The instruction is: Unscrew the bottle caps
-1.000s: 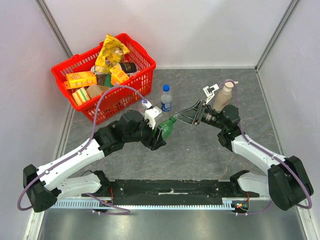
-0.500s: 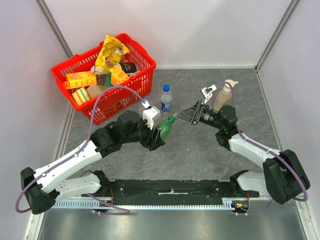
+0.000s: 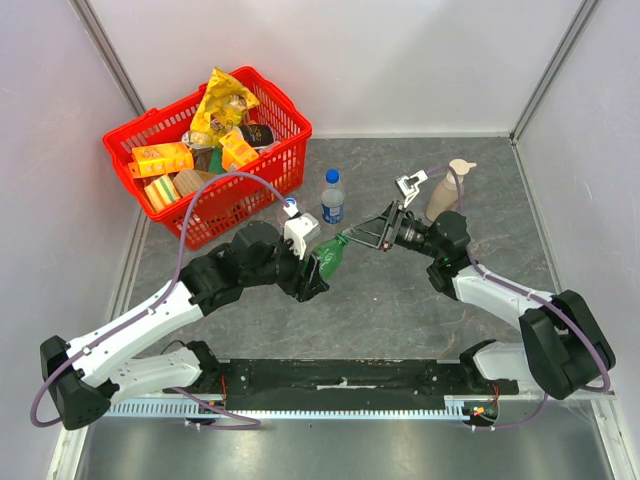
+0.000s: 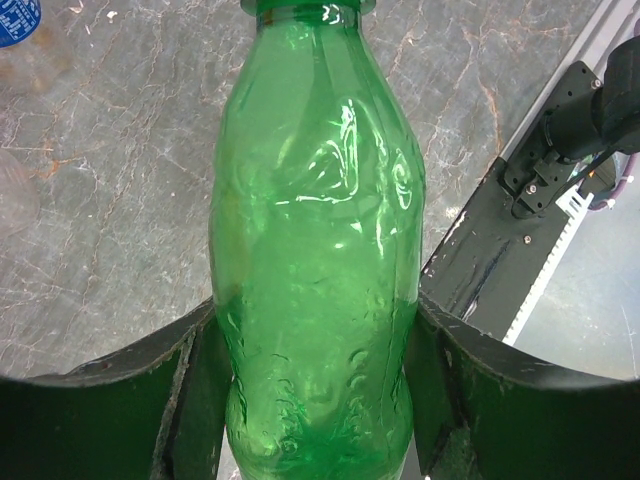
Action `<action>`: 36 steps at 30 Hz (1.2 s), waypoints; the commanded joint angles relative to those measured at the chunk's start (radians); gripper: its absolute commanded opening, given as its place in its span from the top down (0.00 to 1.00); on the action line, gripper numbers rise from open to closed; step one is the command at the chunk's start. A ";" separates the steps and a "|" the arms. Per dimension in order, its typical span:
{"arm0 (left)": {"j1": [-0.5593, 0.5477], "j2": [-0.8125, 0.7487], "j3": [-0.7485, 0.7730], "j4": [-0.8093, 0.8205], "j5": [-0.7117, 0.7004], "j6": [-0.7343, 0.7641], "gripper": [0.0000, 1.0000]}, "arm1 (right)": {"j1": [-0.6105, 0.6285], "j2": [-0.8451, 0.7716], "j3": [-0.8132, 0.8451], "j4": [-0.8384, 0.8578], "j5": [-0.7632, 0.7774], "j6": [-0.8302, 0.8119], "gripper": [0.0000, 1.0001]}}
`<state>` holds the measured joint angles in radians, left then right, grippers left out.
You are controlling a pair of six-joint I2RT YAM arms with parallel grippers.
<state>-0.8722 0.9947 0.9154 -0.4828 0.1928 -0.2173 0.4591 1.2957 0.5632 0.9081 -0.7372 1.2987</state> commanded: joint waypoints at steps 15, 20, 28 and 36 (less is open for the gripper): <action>-0.002 -0.004 0.003 0.043 0.030 0.035 0.41 | 0.013 0.044 0.009 0.126 -0.080 0.053 0.97; -0.001 0.007 0.013 0.044 0.052 0.026 0.42 | 0.013 0.034 0.015 0.179 -0.106 0.033 1.00; -0.001 -0.007 0.030 0.093 0.204 0.018 0.42 | 0.013 0.011 0.063 0.281 -0.189 0.014 1.00; -0.001 -0.079 -0.004 0.220 0.404 0.013 0.41 | 0.013 -0.036 0.023 0.636 -0.211 0.078 1.00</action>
<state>-0.8612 0.9546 0.9066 -0.4278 0.3763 -0.2188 0.4549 1.2957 0.5655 1.1870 -0.8913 1.3102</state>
